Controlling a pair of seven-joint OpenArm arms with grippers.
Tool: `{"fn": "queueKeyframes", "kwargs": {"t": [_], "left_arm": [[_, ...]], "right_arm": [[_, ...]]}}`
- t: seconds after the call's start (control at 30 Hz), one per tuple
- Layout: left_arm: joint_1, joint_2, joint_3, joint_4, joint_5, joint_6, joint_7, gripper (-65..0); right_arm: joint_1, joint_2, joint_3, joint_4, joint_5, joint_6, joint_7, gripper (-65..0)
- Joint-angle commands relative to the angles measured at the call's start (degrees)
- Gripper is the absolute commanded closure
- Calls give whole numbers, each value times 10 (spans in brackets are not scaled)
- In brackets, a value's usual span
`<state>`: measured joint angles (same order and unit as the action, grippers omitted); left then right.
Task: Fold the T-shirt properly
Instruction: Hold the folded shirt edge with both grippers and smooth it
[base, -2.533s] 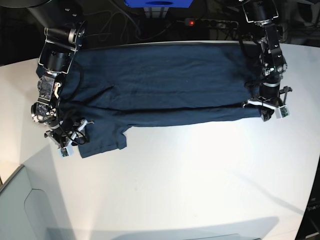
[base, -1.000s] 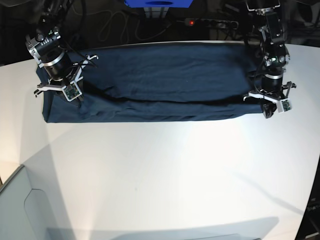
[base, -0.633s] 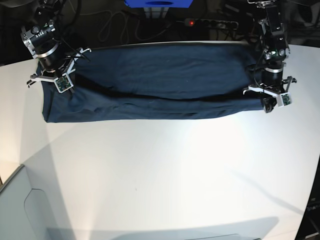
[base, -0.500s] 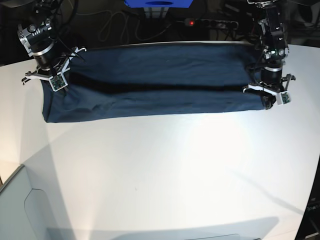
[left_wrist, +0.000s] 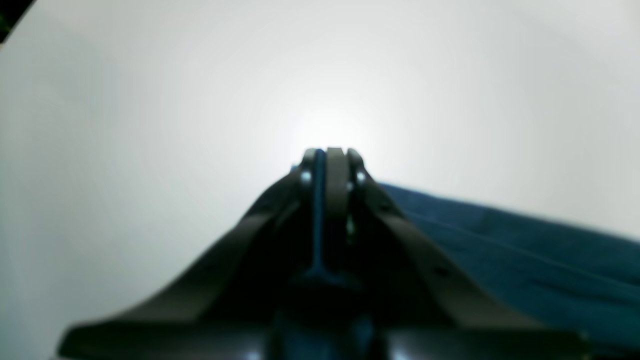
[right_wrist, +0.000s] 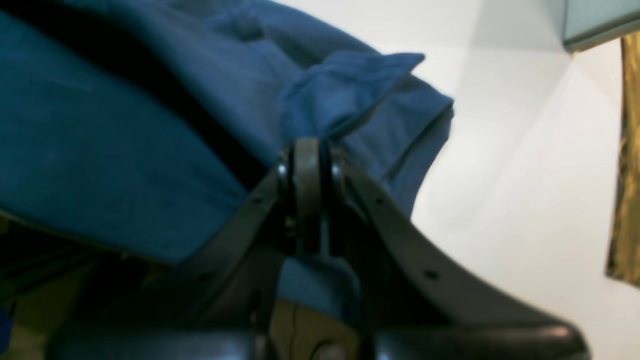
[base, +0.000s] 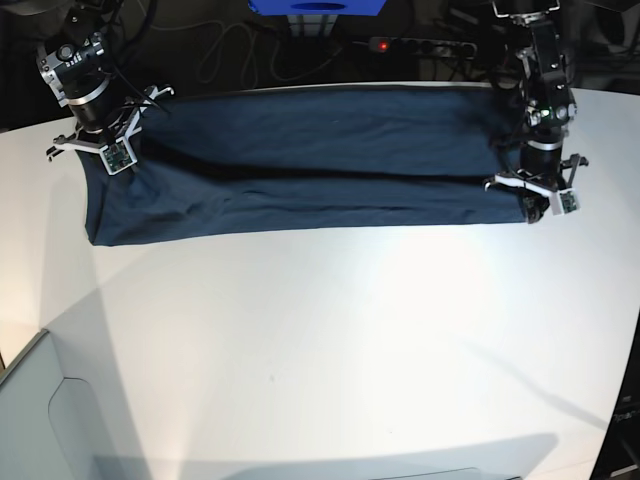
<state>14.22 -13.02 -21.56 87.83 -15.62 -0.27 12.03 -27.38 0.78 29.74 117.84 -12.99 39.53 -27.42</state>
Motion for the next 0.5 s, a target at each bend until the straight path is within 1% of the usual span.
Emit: {"fn": "queueKeyframes", "kwargs": {"t": [0.0, 0.17, 0.33, 0.47], "left_arm": [[3, -7, -4, 11, -2, 2, -14, 0], [20, -7, -4, 19, -2, 2, -14, 0], [38, -14, -4, 51, -2, 2, -14, 0], [44, -14, -4, 58, -2, 2, -14, 0]], "right_arm": [[-4, 5, 4, 7, 6, 5, 10, -1], [-7, 4, 4, 5, 6, 5, 10, -1], [-7, 4, 24, 6, 6, 5, 10, -1], [-18, 4, 22, 7, 6, 5, 10, -1]]}}
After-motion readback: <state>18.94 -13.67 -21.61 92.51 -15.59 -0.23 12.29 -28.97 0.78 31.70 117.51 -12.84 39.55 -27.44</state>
